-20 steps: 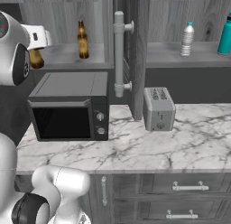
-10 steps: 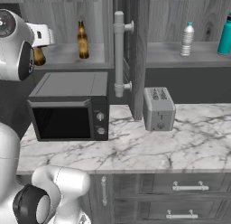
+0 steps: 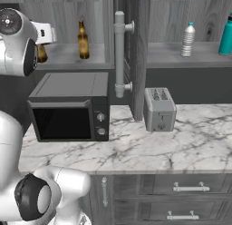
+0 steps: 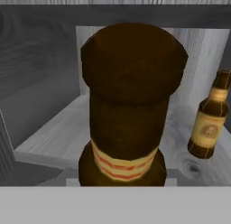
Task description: Sort all alcoholic drinks to one cabinet, and non-alcoholic drinks to the other.
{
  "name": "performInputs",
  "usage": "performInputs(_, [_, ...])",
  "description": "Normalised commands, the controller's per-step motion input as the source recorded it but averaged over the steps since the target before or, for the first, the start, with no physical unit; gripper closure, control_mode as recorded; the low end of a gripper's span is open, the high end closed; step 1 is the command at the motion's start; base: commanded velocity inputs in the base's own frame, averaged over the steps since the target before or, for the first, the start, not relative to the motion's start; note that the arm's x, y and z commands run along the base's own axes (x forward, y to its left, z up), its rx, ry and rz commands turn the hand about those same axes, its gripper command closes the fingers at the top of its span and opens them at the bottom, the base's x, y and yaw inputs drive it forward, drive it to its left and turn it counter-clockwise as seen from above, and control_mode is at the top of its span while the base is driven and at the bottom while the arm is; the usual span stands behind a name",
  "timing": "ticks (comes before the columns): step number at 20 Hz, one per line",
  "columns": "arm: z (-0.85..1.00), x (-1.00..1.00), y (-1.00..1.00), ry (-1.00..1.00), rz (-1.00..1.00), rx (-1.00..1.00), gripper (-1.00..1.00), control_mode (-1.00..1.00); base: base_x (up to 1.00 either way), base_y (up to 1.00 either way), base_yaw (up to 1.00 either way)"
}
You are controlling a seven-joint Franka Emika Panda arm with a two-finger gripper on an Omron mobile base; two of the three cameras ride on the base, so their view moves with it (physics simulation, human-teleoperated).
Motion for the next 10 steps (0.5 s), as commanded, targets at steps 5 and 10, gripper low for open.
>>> performInputs(5, [0.0,0.24,0.13,0.0,0.0,0.0,1.0,-1.0,0.0,0.0,0.0])
performInputs(10, [-0.05,0.23,0.12,0.0,0.0,0.0,1.0,-1.0,0.0,0.0,0.0])
